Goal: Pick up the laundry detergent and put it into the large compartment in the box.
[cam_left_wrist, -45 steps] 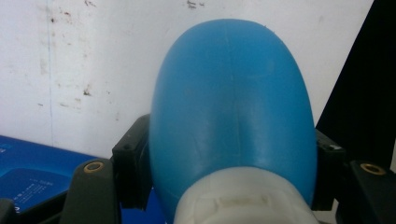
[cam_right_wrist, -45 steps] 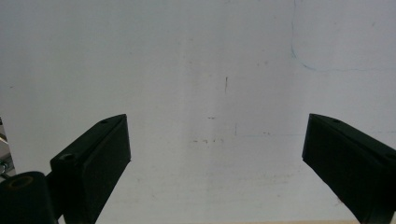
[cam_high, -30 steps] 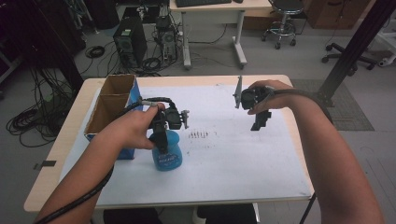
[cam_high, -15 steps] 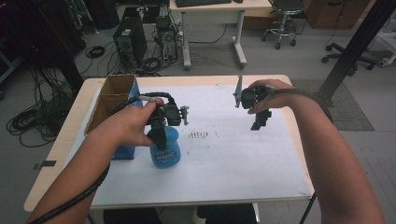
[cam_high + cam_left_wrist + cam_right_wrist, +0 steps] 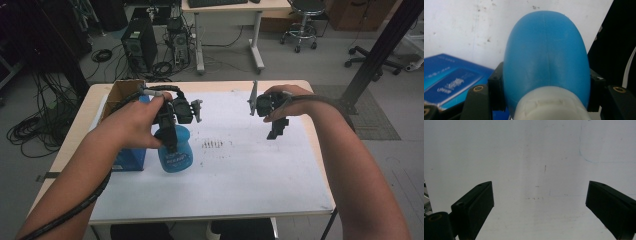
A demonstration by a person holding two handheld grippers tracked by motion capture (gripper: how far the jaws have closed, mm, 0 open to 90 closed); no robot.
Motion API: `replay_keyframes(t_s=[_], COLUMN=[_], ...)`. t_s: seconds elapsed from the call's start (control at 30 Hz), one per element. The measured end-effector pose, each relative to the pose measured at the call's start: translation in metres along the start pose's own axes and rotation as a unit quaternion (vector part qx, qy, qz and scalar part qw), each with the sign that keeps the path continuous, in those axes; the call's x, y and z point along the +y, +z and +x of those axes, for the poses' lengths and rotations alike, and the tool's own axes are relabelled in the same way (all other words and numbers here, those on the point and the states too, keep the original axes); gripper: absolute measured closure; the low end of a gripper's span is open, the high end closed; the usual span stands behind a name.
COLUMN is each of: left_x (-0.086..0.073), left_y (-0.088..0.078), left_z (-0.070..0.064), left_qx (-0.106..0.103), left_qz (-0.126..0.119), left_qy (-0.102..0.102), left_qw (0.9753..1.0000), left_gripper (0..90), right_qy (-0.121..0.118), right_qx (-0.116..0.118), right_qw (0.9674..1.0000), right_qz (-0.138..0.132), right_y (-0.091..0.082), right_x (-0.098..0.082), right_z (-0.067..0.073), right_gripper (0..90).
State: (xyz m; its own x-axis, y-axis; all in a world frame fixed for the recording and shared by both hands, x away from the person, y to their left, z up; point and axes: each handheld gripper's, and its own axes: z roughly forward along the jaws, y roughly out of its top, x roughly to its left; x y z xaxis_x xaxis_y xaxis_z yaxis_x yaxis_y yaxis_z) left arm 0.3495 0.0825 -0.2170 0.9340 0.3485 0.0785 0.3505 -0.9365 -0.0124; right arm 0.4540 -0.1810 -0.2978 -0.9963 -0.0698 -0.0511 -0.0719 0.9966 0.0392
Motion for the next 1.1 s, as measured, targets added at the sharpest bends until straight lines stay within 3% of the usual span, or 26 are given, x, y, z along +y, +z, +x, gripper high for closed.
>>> replay_keyframes(t_s=[0.07,0.1,0.17,0.3,0.33,0.4,0.43,0.47,0.5,0.6,0.7,0.73,0.77,0.8,1.03,1.07,1.1], left_x=[-0.001,-0.001,-0.002,-0.005,-0.005,-0.006,-0.006,-0.006,-0.007,-0.007,-0.008,-0.01,-0.01,-0.011,-0.027,-0.027,-0.029], left_y=[-0.008,-0.008,-0.013,-0.024,-0.024,-0.031,-0.031,-0.033,-0.038,-0.042,-0.047,-0.05,-0.05,-0.051,-0.073,-0.073,-0.077], left_z=[0.002,0.002,0.004,0.012,0.012,0.014,0.014,0.014,0.015,0.016,0.02,0.022,0.022,0.023,0.036,0.036,0.038], left_qx=[0.007,0.007,0.008,-0.004,-0.004,-0.012,-0.012,-0.013,-0.016,-0.017,-0.018,-0.017,-0.017,-0.017,-0.03,-0.03,-0.028], left_qz=[-0.006,-0.006,-0.009,-0.023,-0.023,-0.025,-0.025,-0.025,-0.027,-0.027,-0.019,-0.019,-0.019,-0.02,-0.041,-0.041,-0.04], left_qy=[-0.031,-0.031,-0.052,-0.115,-0.115,-0.138,-0.138,-0.146,-0.164,-0.177,-0.201,-0.216,-0.216,-0.223,-0.292,-0.292,-0.3], left_qw=[0.9995,0.9995,0.9986,0.9931,0.9931,0.9901,0.9901,0.9889,0.9859,0.9838,0.9791,0.9762,0.9762,0.9744,0.9551,0.9551,0.9528], left_gripper=[37.4,37.4,37.4,37.4,37.4,37.4,37.4,37.4,37.4,37.4,37.4,37.4,37.4,37.4,37.4,37.4,37.4], right_qy=[0.002,0.002,-0.001,0.0,0.0,-0.003,-0.003,-0.003,-0.002,-0.001,-0.004,-0.005,-0.005,-0.004,-0.011,-0.008,-0.008], right_qx=[0.0,0.0,-0.001,-0.001,-0.001,-0.002,-0.002,-0.002,-0.002,-0.002,-0.001,-0.002,-0.002,-0.003,-0.003,-0.002,-0.002], right_qw=[1.0,1.0,1.0,1.0,1.0,1.0,1.0,1.0,1.0,1.0,1.0,1.0,1.0,1.0,0.9999,1.0,1.0], right_qz=[-0.001,-0.001,-0.003,-0.002,-0.002,-0.005,-0.005,-0.004,-0.003,-0.002,-0.004,-0.003,-0.003,-0.001,-0.003,0.0,0.0], right_y=[0.0,0.0,0.0,-0.001,-0.001,-0.002,-0.002,-0.003,-0.002,-0.003,-0.003,-0.003,-0.003,-0.004,-0.006,-0.006,-0.006], right_x=[0.001,0.001,0.001,0.002,0.002,0.002,0.002,0.002,0.002,0.003,0.004,0.005,0.005,0.006,0.009,0.01,0.01], right_z=[0.0,0.0,0.001,0.001,0.001,0.001,0.001,0.001,0.001,0.001,0.0,0.0,0.0,0.001,-0.002,-0.001,-0.001], right_gripper=[8.1,8.1,8.1,8.1,8.1,8.1,8.1,8.1,8.1,8.1,8.2,8.3,8.3,8.2,8.3,8.3,8.3])
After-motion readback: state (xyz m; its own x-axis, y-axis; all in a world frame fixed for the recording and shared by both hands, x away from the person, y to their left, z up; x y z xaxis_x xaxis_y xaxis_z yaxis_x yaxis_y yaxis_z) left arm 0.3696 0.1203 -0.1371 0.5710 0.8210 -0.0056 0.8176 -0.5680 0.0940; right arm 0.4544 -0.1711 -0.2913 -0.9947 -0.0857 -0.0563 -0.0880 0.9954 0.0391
